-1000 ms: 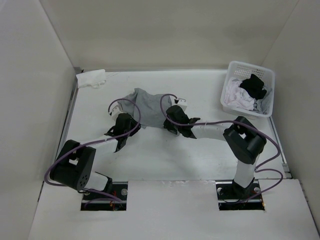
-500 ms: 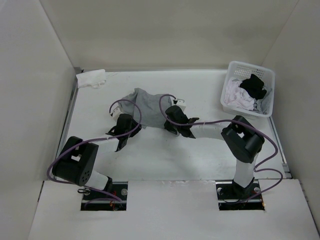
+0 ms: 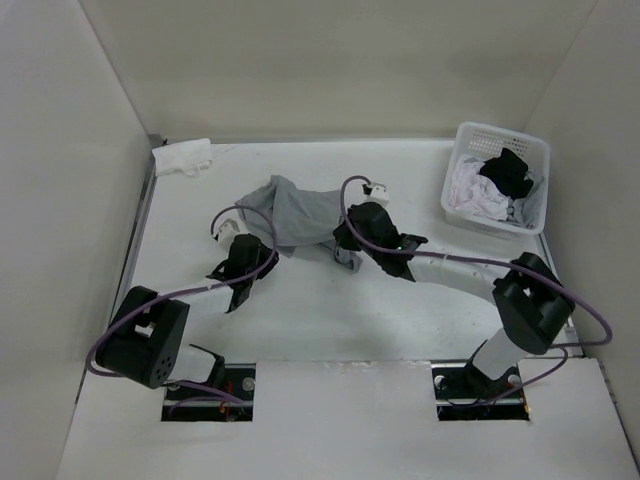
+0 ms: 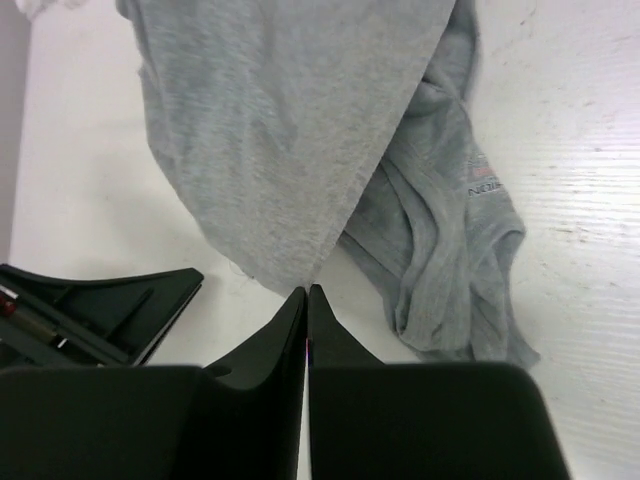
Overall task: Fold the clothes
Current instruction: Flatten the tank top out
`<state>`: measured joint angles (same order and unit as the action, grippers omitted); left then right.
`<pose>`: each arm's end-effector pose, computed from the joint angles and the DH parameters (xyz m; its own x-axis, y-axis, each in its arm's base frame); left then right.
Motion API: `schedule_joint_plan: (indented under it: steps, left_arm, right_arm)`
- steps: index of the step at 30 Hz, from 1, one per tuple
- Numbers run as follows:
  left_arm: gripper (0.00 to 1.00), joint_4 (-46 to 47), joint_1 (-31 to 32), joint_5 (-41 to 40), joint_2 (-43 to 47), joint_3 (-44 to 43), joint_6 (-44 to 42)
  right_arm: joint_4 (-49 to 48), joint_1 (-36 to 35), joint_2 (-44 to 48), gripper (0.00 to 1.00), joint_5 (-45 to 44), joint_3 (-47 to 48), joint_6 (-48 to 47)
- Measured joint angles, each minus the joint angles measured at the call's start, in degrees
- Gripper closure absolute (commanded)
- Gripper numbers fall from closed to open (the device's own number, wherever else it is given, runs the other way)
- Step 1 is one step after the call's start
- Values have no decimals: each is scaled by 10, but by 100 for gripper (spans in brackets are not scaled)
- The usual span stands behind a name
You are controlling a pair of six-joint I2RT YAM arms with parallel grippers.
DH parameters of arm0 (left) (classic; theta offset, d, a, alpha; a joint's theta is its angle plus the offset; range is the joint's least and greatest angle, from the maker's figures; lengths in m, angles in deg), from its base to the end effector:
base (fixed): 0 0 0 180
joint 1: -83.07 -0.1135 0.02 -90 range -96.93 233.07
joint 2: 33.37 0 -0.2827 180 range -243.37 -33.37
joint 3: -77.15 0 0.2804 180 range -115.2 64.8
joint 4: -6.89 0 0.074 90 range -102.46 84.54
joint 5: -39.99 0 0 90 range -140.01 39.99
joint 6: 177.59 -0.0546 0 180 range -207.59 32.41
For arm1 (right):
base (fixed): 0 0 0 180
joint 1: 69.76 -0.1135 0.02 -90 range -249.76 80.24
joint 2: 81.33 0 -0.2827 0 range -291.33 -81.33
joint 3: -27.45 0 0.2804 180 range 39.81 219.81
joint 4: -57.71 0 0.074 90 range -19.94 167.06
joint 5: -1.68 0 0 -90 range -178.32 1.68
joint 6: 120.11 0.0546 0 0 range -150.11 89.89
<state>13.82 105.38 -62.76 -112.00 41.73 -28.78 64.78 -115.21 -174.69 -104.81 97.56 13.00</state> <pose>0.2555 -0.0918 0.1234 -0.4594 -0.7133 -0.5292 -0.3618 0.6944 -0.6220 0.2940 0.2765 0.2212 -0.6081 0.3164 -0.7281 -0.1313 0.8644 0.4853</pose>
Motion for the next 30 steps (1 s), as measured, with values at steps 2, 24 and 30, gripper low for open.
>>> schedule_joint_plan:
  steps: [2,24,30]
  left_arm:
    - [74,2,3,-4,6,2,10]
    - [100,128,28,8,-166,-59,128]
    - [100,82,28,7,-85,-32,102]
  right_arm:
    - [-4,7,37,98,-1,-26,2]
    - [-73,132,191,97,88,-136,38]
    - [-79,132,198,99,92,-137,37]
